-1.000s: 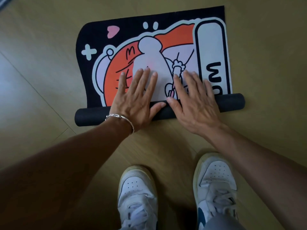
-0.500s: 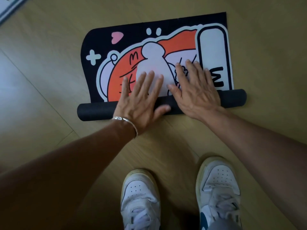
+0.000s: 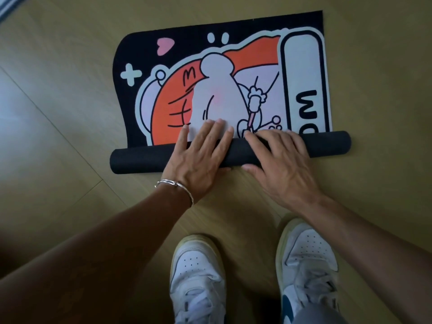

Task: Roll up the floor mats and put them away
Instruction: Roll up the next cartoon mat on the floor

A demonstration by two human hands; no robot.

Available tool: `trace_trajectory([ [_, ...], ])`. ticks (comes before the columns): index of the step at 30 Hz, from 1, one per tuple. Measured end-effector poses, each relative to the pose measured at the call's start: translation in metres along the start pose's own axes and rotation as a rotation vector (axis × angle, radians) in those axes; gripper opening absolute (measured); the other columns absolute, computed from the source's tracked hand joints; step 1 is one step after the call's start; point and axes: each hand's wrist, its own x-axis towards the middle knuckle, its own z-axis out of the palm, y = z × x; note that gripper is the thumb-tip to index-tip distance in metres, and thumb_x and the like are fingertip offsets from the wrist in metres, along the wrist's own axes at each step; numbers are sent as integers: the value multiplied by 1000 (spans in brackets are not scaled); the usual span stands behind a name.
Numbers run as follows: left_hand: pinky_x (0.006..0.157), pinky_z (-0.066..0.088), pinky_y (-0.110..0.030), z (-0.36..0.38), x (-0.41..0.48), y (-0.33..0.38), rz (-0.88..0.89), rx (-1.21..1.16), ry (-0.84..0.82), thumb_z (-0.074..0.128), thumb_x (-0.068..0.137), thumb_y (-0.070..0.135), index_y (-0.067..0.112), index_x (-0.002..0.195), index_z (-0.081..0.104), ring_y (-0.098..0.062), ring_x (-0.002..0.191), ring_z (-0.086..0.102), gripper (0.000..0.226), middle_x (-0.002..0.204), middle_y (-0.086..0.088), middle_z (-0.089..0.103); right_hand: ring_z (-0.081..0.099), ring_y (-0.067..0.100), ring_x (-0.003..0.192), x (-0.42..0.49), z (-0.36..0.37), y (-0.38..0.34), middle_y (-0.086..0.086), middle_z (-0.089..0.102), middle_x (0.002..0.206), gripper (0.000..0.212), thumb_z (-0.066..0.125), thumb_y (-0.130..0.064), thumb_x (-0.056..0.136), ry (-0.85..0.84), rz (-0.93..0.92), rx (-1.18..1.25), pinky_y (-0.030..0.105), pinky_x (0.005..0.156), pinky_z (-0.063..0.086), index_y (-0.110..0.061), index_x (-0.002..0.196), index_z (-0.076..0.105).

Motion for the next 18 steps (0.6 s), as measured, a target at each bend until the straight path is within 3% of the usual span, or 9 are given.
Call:
trace_trajectory([
  [2,106,29,-56,2,-2,2,-16,-17,37,21,93,45,11,145,13,-30,138,33,62,150,-15,34,56,32,102,0,-2,-1,13,60,110,56,66,-40,82,14,18,-2,44,95,33,-9,127,55],
  [4,104,32,-56,4,-3,2,-7,-30,46,22,92,45,11,143,20,-31,134,39,61,146,-15,40,57,32,98,-1,-3,-3,12,61,107,53,60,-42,83,15,19,-7,43,92,34,-9,124,57],
  [9,102,31,-57,12,-26,11,44,-32,74,27,89,39,11,141,27,-31,132,42,59,143,-17,42,59,30,97,-26,-1,-14,11,63,106,51,55,-43,82,-29,38,10,44,87,45,-11,121,60],
  [16,108,24,-61,28,-76,38,49,-88,55,34,84,23,10,145,24,-31,138,30,63,149,-16,33,56,26,106,-77,10,-34,7,61,112,49,38,-45,90,-154,31,34,42,100,29,-15,126,54],
  [18,106,22,-58,30,-79,39,47,-86,39,35,87,29,10,146,23,-30,138,26,62,150,-16,32,55,26,112,-82,10,-37,7,60,118,51,37,-44,92,-181,44,44,43,105,27,-14,130,52],
])
